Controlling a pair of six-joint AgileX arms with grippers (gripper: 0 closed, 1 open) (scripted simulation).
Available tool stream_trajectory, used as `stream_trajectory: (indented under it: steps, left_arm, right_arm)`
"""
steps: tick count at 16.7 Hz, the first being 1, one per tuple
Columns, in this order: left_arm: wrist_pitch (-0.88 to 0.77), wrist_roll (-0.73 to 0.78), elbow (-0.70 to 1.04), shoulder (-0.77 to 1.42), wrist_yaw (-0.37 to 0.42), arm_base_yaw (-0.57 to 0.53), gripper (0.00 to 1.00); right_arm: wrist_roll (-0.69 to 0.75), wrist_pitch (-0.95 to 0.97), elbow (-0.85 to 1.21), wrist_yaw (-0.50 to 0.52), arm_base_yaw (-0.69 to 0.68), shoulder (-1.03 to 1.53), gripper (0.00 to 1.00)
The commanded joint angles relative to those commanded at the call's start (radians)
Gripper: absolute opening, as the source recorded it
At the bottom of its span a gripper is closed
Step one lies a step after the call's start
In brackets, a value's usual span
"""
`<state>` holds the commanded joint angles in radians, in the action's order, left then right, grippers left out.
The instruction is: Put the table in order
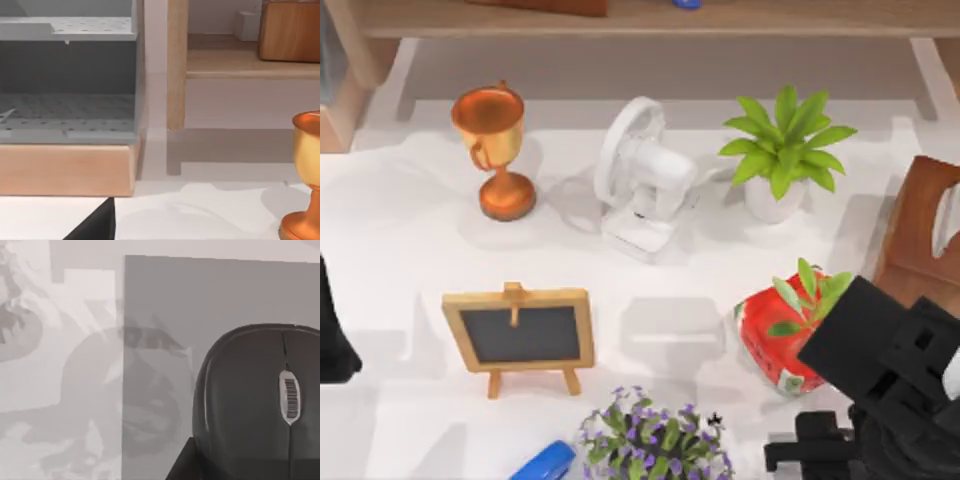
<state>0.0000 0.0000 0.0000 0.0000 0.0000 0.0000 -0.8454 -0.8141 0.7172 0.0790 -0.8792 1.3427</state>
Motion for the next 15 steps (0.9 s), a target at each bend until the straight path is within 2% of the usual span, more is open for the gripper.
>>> stream_trajectory:
  steps: [8, 15]
  left_arm:
    - [0.000, 0.000, 0.000, 0.000, 0.000, 0.000, 1.00]
    - [0.000, 0.000, 0.000, 0.000, 0.000, 0.000, 1.00]
  right_arm:
    - [-0.005, 0.043, -0.044, -0.005, 0.007, 0.063, 0.00]
    - [-0.005, 0.043, -0.044, -0.005, 0.007, 0.063, 0.53]
